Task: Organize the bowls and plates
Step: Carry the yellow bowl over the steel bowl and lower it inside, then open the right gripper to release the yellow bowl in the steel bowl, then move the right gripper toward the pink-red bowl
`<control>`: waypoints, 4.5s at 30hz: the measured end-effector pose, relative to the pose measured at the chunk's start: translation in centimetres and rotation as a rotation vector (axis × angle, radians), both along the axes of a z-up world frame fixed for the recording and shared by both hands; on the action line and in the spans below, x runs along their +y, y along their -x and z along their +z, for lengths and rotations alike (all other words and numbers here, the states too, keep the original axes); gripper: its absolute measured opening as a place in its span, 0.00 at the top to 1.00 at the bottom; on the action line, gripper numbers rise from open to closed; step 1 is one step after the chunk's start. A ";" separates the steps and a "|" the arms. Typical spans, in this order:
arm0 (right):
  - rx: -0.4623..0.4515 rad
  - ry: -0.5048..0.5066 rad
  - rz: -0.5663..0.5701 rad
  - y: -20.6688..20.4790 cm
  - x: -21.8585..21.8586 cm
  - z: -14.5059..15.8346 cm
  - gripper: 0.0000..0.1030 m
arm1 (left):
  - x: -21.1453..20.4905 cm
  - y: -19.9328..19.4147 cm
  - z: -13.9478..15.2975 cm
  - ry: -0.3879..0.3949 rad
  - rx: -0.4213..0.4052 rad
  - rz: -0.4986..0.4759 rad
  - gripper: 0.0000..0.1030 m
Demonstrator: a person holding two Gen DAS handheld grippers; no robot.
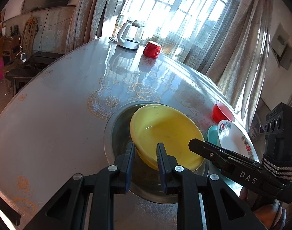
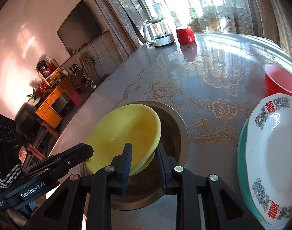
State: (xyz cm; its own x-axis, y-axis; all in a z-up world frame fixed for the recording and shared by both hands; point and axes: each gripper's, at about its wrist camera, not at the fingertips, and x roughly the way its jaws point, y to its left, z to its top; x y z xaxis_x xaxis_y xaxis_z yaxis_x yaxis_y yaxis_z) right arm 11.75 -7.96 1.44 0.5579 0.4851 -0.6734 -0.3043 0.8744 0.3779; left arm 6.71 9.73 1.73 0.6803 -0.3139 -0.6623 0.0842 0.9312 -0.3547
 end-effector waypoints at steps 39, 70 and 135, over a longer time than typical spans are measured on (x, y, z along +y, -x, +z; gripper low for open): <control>-0.041 0.135 -0.012 1.3 1.6 -1.1 0.76 | -0.9 -0.3 -1.5 -0.096 0.018 0.004 0.78; -0.075 -0.011 -0.083 2.7 -1.0 -0.3 0.68 | -2.6 1.1 -0.1 -0.261 -0.082 0.049 0.77; -0.001 -0.174 -0.586 -1.9 -26.5 1.0 0.63 | -21.0 -10.0 2.0 -0.164 -0.008 -0.295 0.72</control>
